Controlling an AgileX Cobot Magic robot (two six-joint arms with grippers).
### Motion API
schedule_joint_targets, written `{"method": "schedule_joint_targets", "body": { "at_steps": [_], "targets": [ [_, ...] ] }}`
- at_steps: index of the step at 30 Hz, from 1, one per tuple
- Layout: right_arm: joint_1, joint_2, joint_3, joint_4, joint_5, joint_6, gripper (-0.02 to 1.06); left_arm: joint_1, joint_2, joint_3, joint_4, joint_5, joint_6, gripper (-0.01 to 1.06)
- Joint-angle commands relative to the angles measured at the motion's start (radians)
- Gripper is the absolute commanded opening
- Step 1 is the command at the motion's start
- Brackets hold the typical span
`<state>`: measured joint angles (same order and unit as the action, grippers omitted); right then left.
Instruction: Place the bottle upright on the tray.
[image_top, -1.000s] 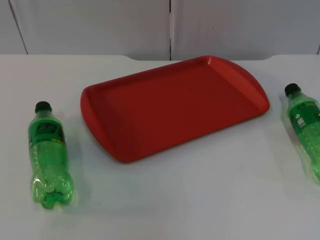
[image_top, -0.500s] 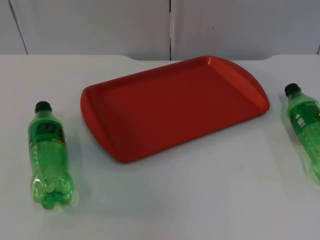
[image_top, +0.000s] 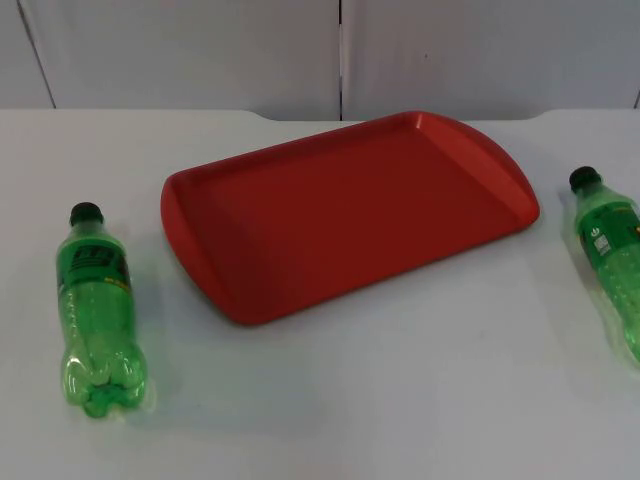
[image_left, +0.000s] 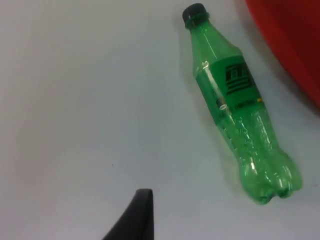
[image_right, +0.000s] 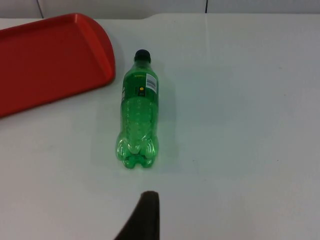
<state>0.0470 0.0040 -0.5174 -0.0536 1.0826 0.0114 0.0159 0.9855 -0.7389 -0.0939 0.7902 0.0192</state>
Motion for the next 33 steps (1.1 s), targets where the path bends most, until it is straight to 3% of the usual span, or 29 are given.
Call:
{"method": "schedule_joint_targets", "body": {
  "at_steps": [1, 15, 21, 33],
  "targets": [
    [-0.005, -0.004, 0.002, 0.006, -0.005, 0.0, 0.88, -0.006, 0.026, -0.009, -0.022, -0.03, 0.003, 1.05],
    [-0.005, -0.004, 0.002, 0.006, -0.005, 0.0, 0.88, -0.006, 0.319, -0.247, -0.114, -0.004, 0.01, 1.05],
    [-0.005, -0.004, 0.002, 0.006, -0.005, 0.0, 0.88, -0.006, 0.444, -0.305, -0.234, -0.021, 0.032, 1.05],
    [-0.005, -0.004, 0.002, 0.006, -0.005, 0.0, 0.88, -0.006, 0.645, -0.345, -0.295, -0.032, 0.018, 1.05]
  ]
}}
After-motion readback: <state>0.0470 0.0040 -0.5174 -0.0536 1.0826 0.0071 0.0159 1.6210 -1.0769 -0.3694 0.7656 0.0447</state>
